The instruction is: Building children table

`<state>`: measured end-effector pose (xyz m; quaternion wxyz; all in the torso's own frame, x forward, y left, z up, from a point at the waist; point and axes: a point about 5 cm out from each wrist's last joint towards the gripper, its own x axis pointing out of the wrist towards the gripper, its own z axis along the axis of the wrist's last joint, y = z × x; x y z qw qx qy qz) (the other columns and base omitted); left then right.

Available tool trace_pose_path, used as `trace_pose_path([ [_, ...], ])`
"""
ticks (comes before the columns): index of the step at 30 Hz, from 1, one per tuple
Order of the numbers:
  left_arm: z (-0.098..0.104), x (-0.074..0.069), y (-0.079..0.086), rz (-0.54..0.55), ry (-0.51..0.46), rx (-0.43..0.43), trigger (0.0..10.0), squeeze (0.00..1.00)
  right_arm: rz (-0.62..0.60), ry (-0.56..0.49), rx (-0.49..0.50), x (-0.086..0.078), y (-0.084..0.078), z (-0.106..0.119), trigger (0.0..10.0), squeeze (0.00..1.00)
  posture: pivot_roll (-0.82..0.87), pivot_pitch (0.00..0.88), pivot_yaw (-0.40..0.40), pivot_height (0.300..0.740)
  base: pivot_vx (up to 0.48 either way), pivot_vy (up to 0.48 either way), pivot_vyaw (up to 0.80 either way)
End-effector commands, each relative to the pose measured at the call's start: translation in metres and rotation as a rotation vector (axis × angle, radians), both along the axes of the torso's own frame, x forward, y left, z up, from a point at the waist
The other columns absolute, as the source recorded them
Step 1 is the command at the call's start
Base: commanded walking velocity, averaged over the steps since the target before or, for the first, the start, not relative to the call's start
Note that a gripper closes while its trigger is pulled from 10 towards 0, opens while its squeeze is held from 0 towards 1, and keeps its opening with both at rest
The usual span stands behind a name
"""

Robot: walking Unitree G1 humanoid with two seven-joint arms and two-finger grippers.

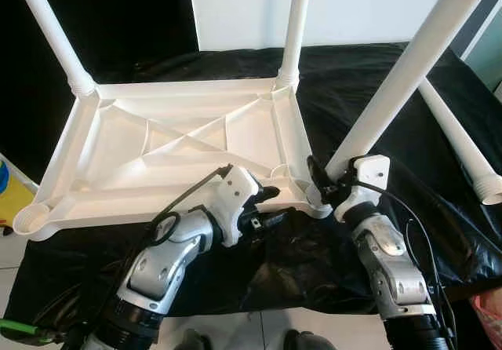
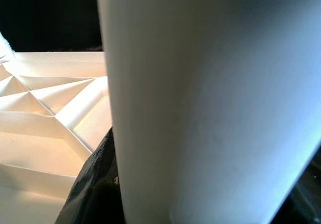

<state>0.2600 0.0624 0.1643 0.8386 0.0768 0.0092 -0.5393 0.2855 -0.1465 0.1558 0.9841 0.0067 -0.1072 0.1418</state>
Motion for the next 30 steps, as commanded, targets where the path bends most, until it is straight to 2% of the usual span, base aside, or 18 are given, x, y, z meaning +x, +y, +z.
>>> trace_pose_path([
  [1,-0.003,-0.002,0.0,0.015,-0.002,0.013,10.0,0.0,0.008,0.041,-0.03,0.0,-0.002,-0.012,10.0,0.0,-0.06,0.119,0.009,0.74,0.0,0.0,0.0],
  [3,-0.003,-0.001,-0.002,0.029,-0.023,0.043,10.0,0.0,0.057,0.03,-0.099,0.002,-0.004,-0.016,10.0,0.0,-0.06,0.123,0.015,0.74,0.0,0.0,0.0],
  [8,-0.001,-0.001,0.0,0.031,-0.051,0.058,10.0,0.0,0.102,0.012,-0.152,0.001,-0.006,-0.019,10.0,0.0,-0.06,0.124,0.014,0.74,0.0,0.0,0.0],
  [9,0.0,0.0,0.001,0.035,-0.062,0.052,10.0,0.0,0.118,0.0,-0.195,0.0,-0.006,-0.021,10.0,0.0,-0.06,0.125,0.015,0.74,0.0,0.0,0.0],
  [11,0.0,0.0,0.001,0.039,-0.066,0.051,10.0,0.0,0.137,-0.001,-0.221,-0.002,-0.005,-0.024,10.0,0.0,-0.06,0.125,0.015,0.74,0.0,0.0,0.0],
  [19,-0.002,-0.001,0.0,0.037,-0.031,0.048,10.0,0.0,0.193,-0.011,-0.3,-0.01,-0.001,-0.036,10.0,0.0,-0.06,0.127,0.014,0.74,0.0,0.0,0.0],
  [22,-0.001,-0.002,0.0,0.036,-0.037,0.049,10.0,0.0,0.191,-0.004,-0.289,-0.01,-0.001,-0.038,10.0,0.0,-0.06,0.127,0.014,0.74,0.0,0.0,0.0],
  [27,0.001,-0.001,0.0,0.037,-0.067,0.059,10.0,0.0,0.146,0.085,-0.165,-0.002,-0.004,-0.04,10.0,0.0,-0.06,0.128,0.017,0.74,0.0,0.0,0.0],
  [30,0.001,0.0,0.0,0.036,-0.068,0.058,10.0,0.0,0.132,0.101,-0.149,0.0,-0.005,-0.041,10.0,0.0,-0.06,0.128,0.017,0.74,0.0,0.0,0.0],
])
